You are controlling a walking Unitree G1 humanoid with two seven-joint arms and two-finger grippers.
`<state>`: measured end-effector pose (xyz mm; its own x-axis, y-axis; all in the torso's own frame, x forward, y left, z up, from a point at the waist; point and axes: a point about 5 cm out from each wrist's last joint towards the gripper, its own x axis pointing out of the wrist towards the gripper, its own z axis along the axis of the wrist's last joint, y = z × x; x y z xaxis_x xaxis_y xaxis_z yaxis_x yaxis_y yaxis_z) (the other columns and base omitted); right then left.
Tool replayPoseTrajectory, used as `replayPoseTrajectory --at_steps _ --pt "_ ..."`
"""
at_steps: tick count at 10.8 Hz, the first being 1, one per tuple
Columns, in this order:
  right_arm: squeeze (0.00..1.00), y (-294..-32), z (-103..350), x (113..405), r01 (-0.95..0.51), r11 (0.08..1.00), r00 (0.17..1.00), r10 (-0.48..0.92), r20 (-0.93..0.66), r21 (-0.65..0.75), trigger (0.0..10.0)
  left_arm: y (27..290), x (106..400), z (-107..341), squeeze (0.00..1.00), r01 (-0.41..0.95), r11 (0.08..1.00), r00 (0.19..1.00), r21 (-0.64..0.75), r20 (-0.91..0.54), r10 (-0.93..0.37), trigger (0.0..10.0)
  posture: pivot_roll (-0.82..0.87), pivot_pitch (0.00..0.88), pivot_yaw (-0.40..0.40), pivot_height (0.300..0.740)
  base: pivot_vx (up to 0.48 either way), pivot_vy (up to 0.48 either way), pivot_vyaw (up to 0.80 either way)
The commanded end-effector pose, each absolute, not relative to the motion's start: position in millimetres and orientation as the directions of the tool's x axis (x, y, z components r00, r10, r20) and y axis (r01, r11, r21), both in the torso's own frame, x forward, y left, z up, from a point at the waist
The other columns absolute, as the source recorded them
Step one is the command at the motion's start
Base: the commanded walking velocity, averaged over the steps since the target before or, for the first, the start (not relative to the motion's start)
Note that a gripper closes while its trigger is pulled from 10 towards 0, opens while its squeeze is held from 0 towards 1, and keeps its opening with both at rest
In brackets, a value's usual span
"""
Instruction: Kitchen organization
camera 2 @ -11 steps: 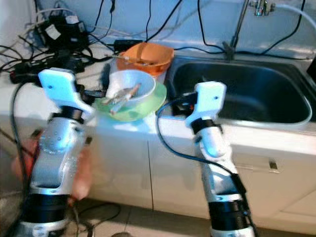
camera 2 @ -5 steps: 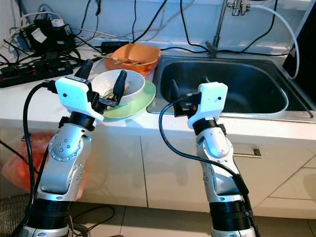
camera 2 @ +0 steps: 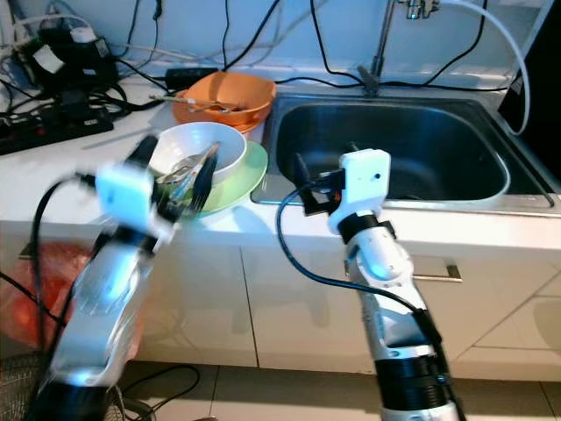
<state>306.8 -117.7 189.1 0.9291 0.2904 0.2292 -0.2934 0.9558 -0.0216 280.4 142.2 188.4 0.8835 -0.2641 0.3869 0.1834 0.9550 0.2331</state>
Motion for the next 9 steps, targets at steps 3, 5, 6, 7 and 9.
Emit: replayPoseTrajectory --at_steps 3,5,6,7,9 --pt "0.0 -115.3 185.3 307.8 -0.31 0.951 0.931 0.307 0.198 -0.015 10.0 141.0 271.6 196.2 0.0 0.177 0.932 0.845 0.316 0.437 -0.309 10.0 0.06 0.0 0.0 0.74 0.0 0.0 0.0" --pt "0.0 -116.6 185.3 306.8 -0.32 0.947 0.928 0.317 0.193 -0.017 10.0 136.2 270.3 203.1 0.0 0.178 0.916 0.82 0.359 0.461 -0.34 10.0 0.05 0.0 -0.003 0.74 0.0 0.0 0.0" --pt "0.0 -116.8 185.3 305.9 -0.35 0.937 0.921 0.348 0.177 -0.022 10.0 130.9 268.2 208.6 0.0 0.198 0.907 0.799 0.373 0.474 -0.37 10.0 0.05 0.001 -0.004 0.74 0.0 0.0 0.0" --pt "0.0 -115.9 181.5 304.8 -0.402 0.915 0.905 0.403 0.135 -0.038 10.0 128.1 266.7 207.3 0.0 0.235 0.897 0.792 0.373 0.461 -0.399 10.0 0.05 0.002 -0.005 0.74 0.0 0.0 0.0" --pt "0.0 -117.0 176.0 303.8 -0.435 0.899 0.894 0.437 0.098 -0.047 10.0 133.1 259.4 196.4 0.0 0.266 0.88 0.801 0.393 0.418 -0.429 10.0 0.06 0.005 -0.009 0.74 0.0 0.0 0.0"
